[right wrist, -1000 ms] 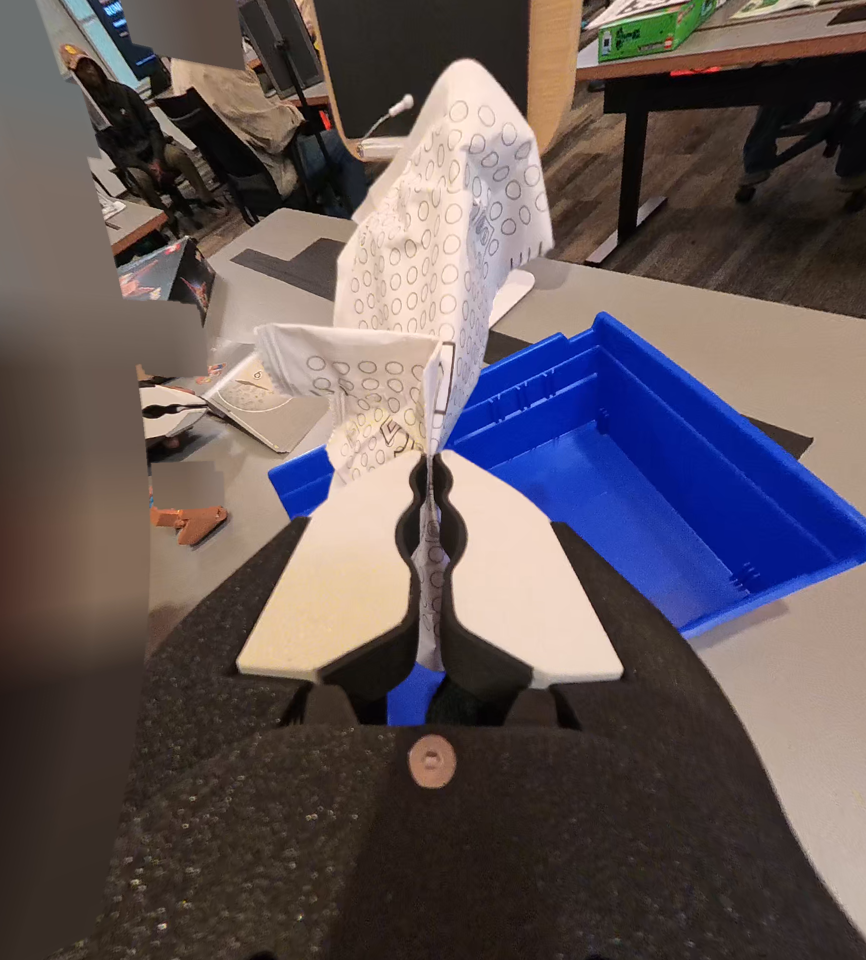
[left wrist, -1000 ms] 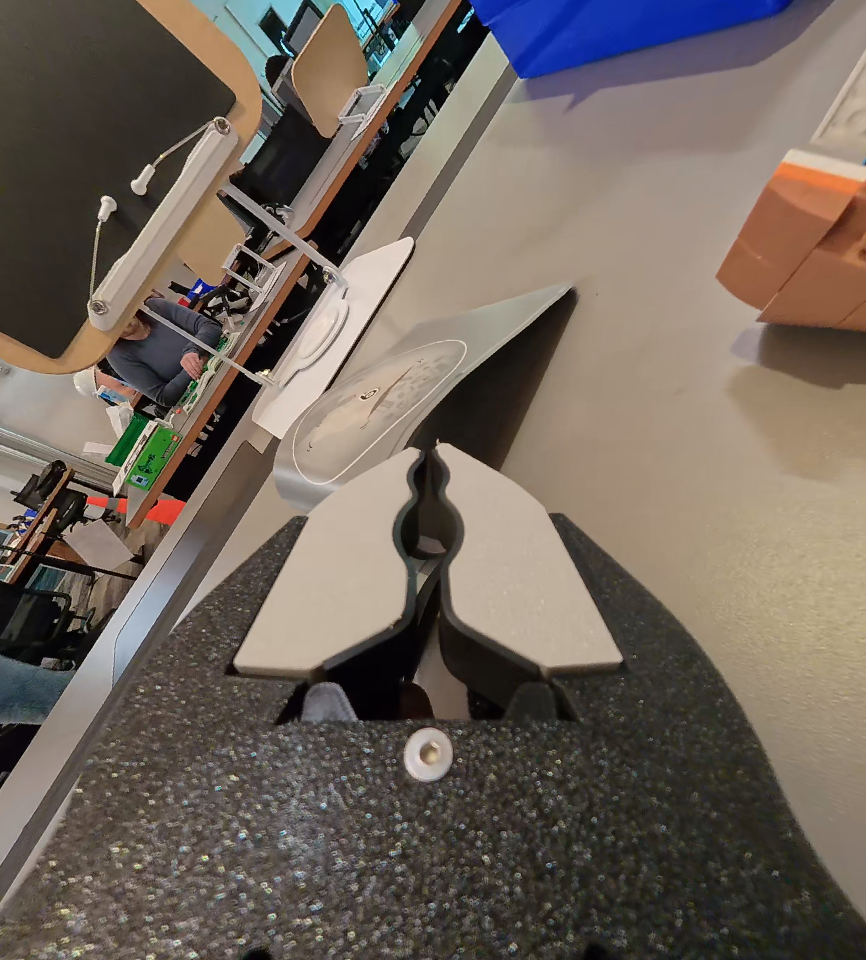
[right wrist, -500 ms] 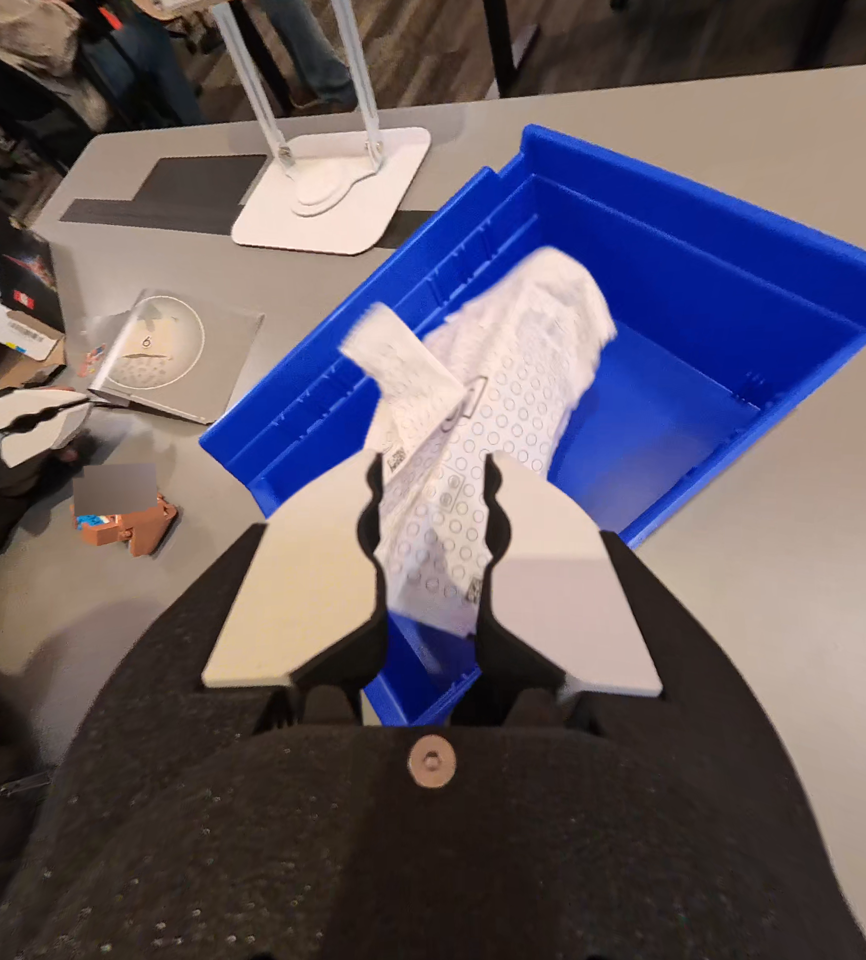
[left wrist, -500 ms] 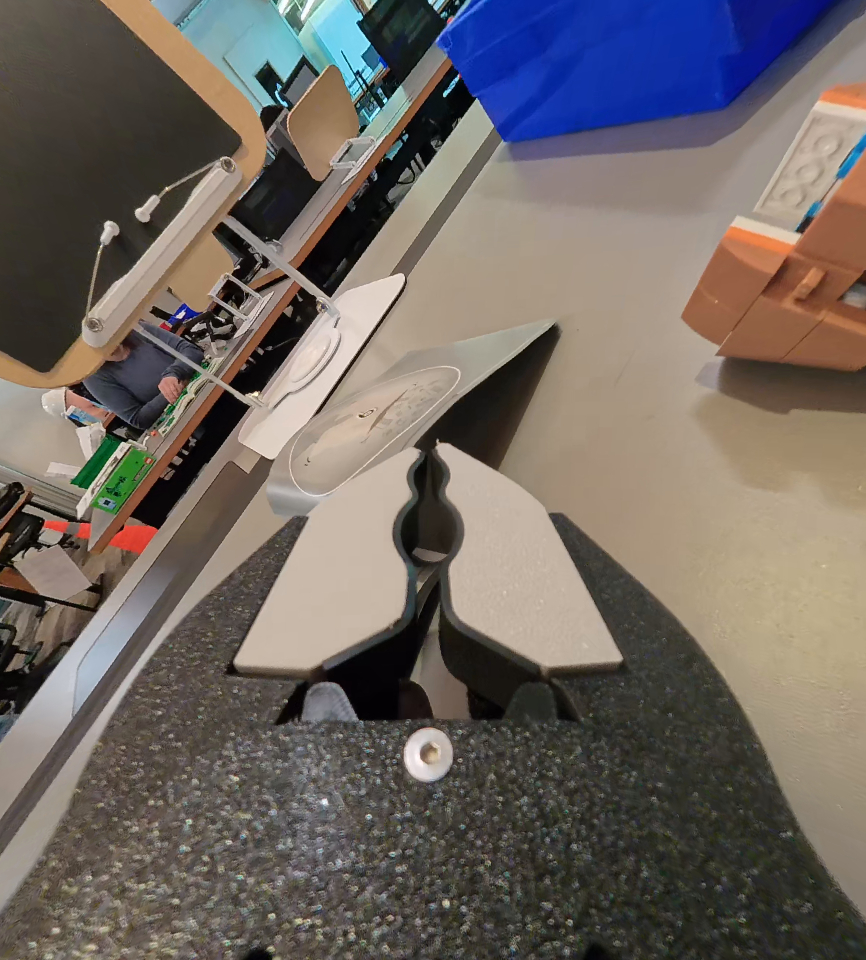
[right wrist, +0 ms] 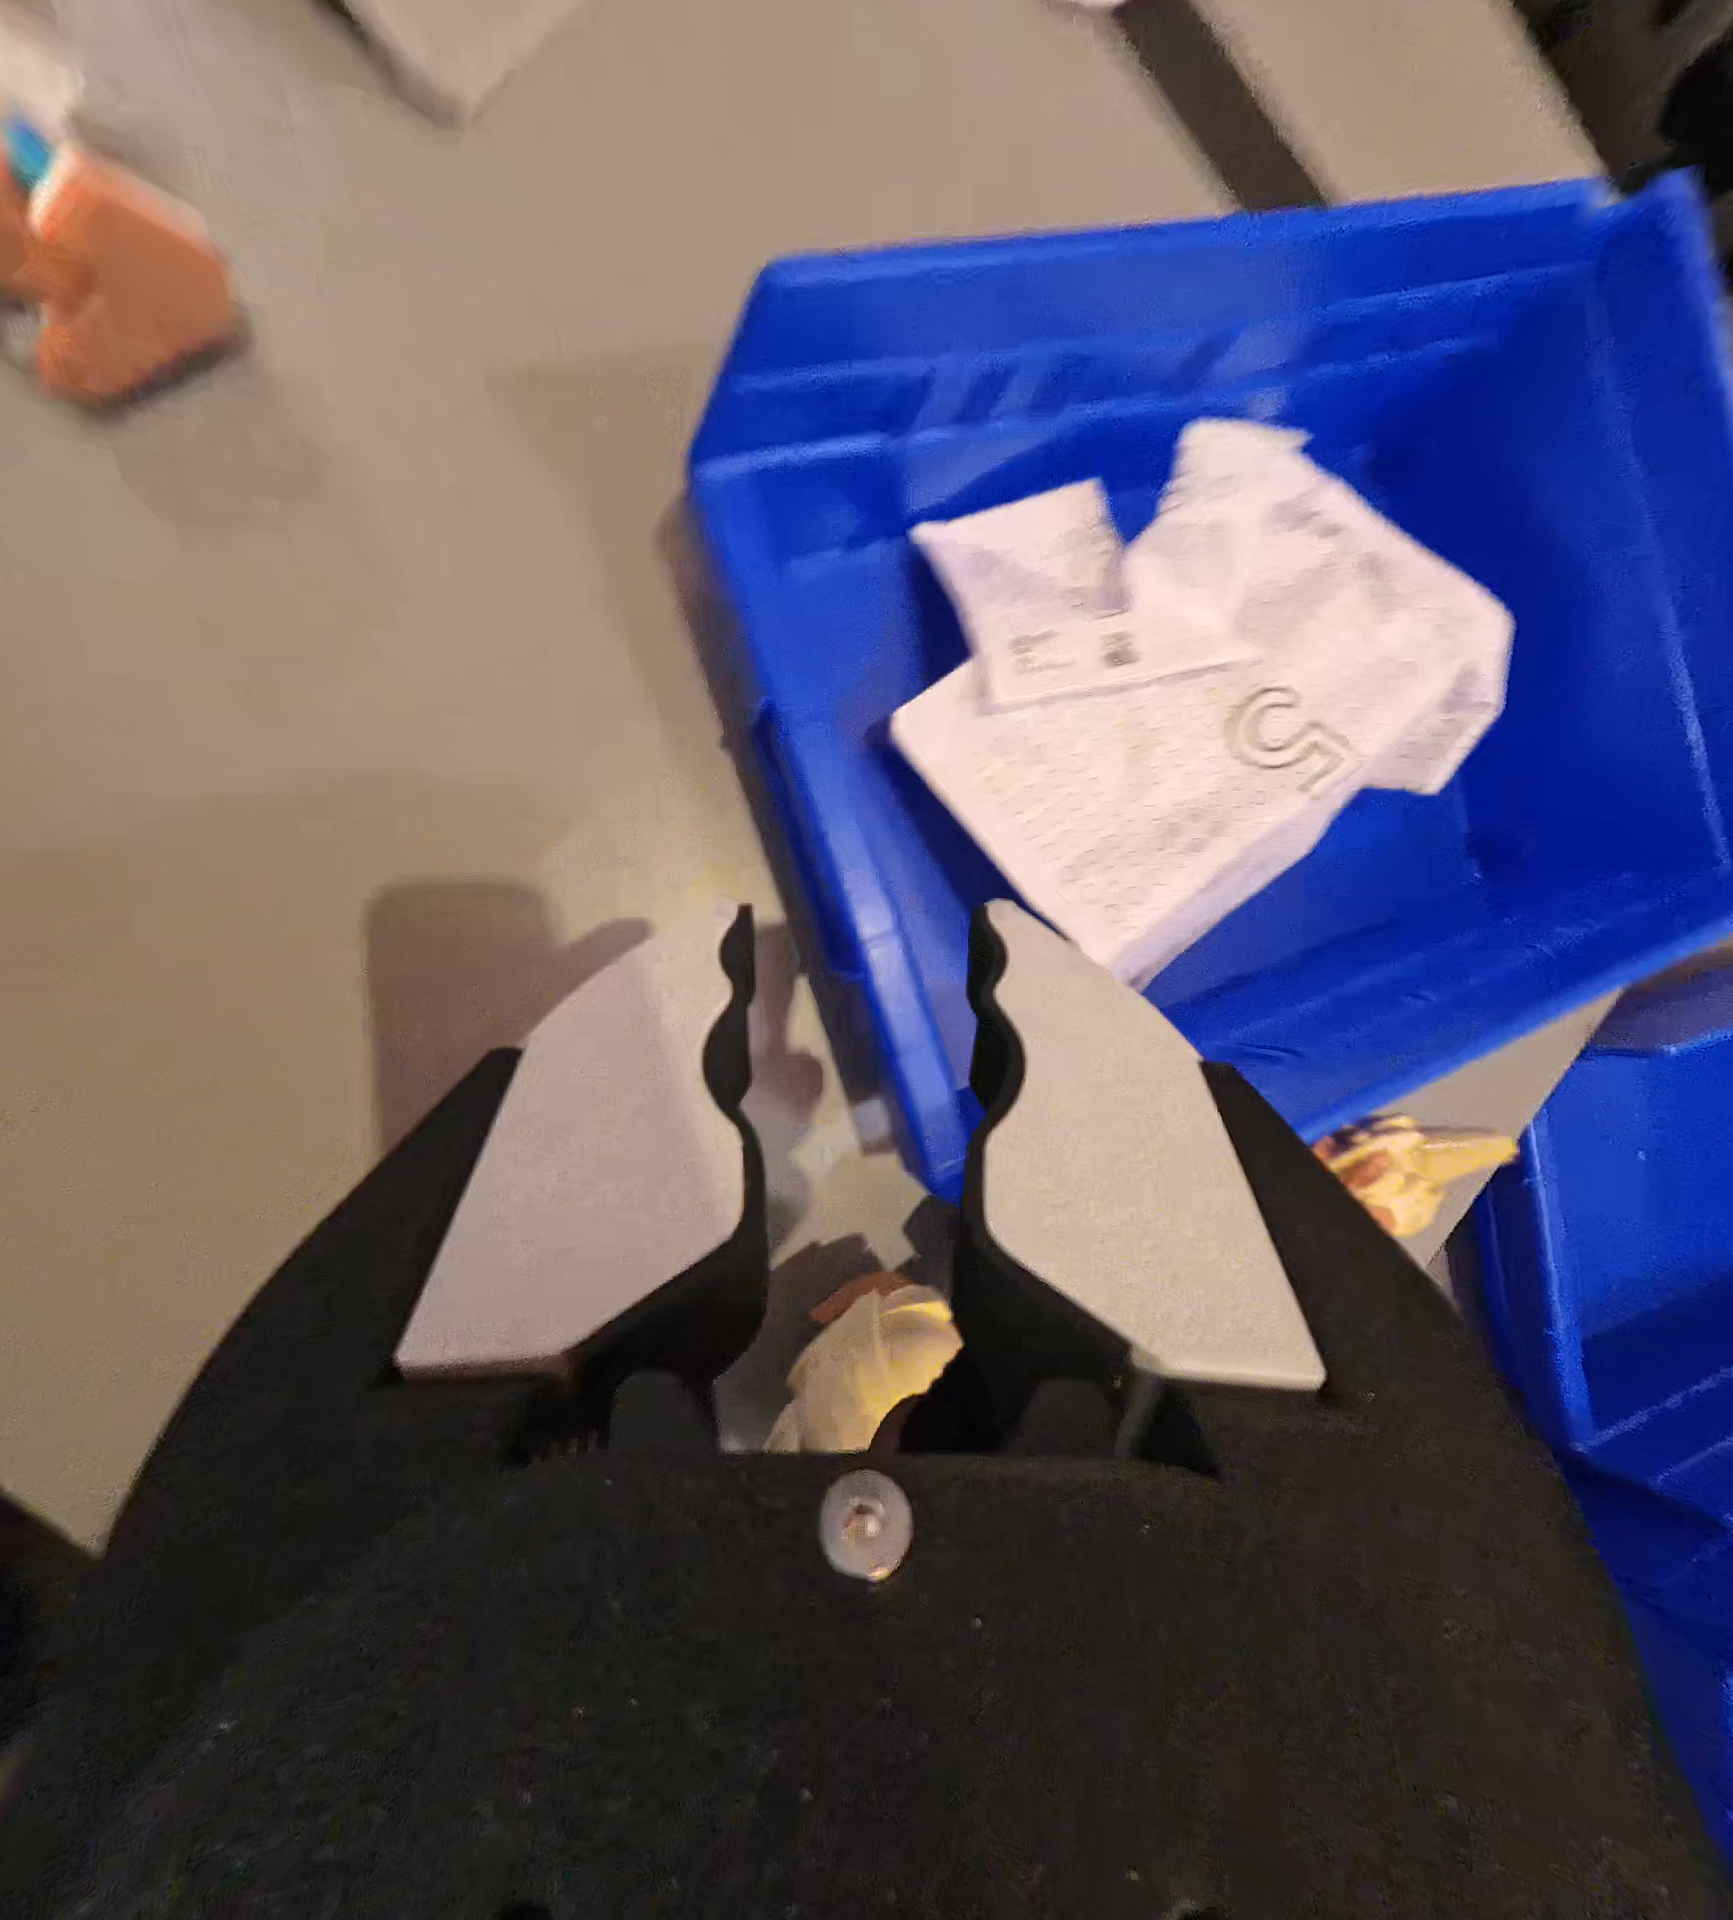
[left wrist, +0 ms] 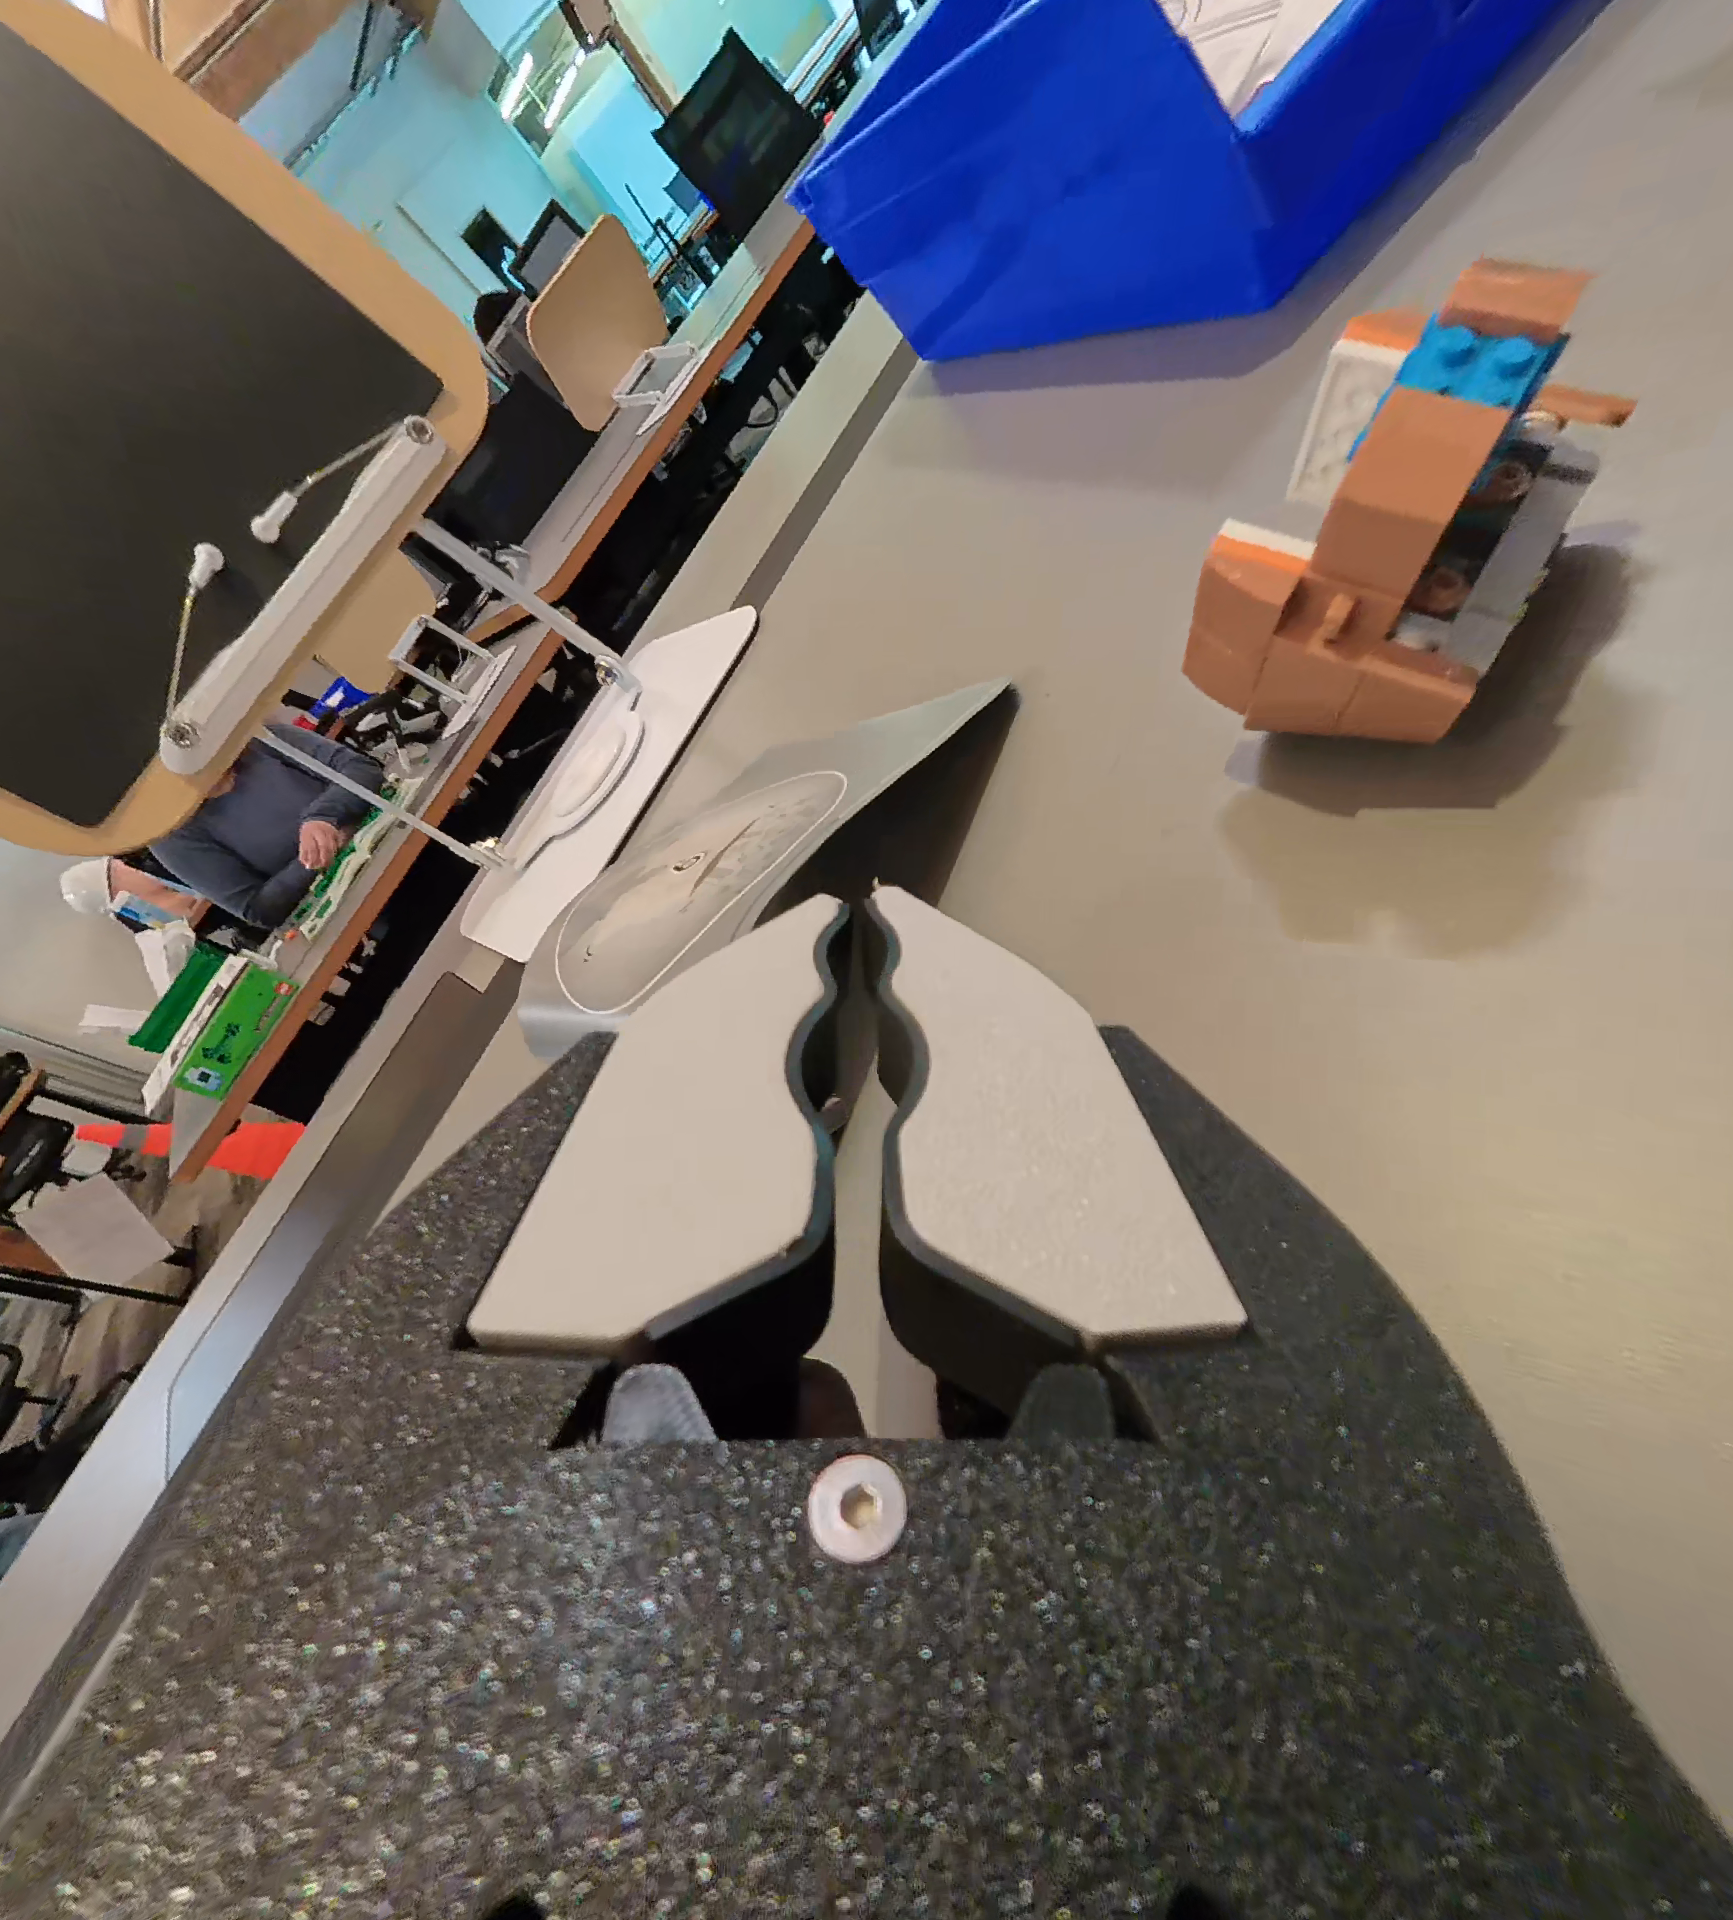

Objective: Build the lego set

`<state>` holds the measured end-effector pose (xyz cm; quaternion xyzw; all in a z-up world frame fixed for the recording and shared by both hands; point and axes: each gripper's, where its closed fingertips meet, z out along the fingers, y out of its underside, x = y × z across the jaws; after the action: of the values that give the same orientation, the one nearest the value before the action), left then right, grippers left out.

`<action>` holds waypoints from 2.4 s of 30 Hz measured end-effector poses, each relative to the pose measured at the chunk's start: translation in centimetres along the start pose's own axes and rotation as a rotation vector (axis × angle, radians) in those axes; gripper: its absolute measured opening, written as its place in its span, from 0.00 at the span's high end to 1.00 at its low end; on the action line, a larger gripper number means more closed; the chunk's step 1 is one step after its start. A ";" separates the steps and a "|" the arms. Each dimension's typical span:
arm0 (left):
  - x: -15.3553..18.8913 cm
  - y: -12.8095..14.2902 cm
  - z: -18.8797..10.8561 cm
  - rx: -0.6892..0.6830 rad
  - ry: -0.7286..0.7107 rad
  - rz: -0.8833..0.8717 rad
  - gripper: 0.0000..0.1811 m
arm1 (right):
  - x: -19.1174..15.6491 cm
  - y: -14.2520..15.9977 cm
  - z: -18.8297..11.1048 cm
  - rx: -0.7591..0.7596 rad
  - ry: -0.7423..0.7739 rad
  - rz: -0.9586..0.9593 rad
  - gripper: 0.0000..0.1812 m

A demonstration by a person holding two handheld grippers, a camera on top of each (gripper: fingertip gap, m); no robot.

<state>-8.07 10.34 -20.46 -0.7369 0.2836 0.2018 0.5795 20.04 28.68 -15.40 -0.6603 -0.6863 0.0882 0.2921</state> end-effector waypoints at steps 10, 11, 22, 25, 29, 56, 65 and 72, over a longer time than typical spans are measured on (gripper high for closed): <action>0.8 -1.6 -0.9 0.019 -0.026 0.139 0.99 | -4.1 2.1 4.8 -0.226 -0.132 -0.141 0.79; 0.9 -1.8 -1.0 0.025 -0.026 0.149 0.99 | -4.2 2.2 5.4 -0.240 -0.138 -0.145 0.80; 2.5 -1.4 -0.4 0.014 0.046 0.131 0.99 | -1.6 0.0 4.5 -0.198 -0.044 -0.181 0.80; 2.7 -1.4 -0.3 0.010 0.054 0.140 0.99 | -1.4 0.9 5.4 -0.238 -0.093 -0.159 0.80; 2.8 -1.5 -0.3 0.009 0.057 0.158 0.99 | -0.9 2.2 7.8 -0.323 -0.064 -0.216 0.79; 3.1 -2.0 -0.4 0.017 0.055 0.196 0.99 | 3.0 -2.1 8.4 -0.302 0.154 -0.467 0.84; 3.1 -2.1 -0.5 0.019 0.052 0.201 0.99 | 5.8 -2.7 6.6 -0.299 0.307 -0.548 0.84; 3.1 -2.0 -0.4 0.016 0.055 0.199 0.99 | 8.5 -3.2 3.1 -0.269 0.376 -0.531 0.84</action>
<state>-4.45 9.69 -20.85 -0.7057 0.3727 0.2359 0.5544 16.10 37.31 -13.86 -0.4960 -0.7739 -0.2051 0.3363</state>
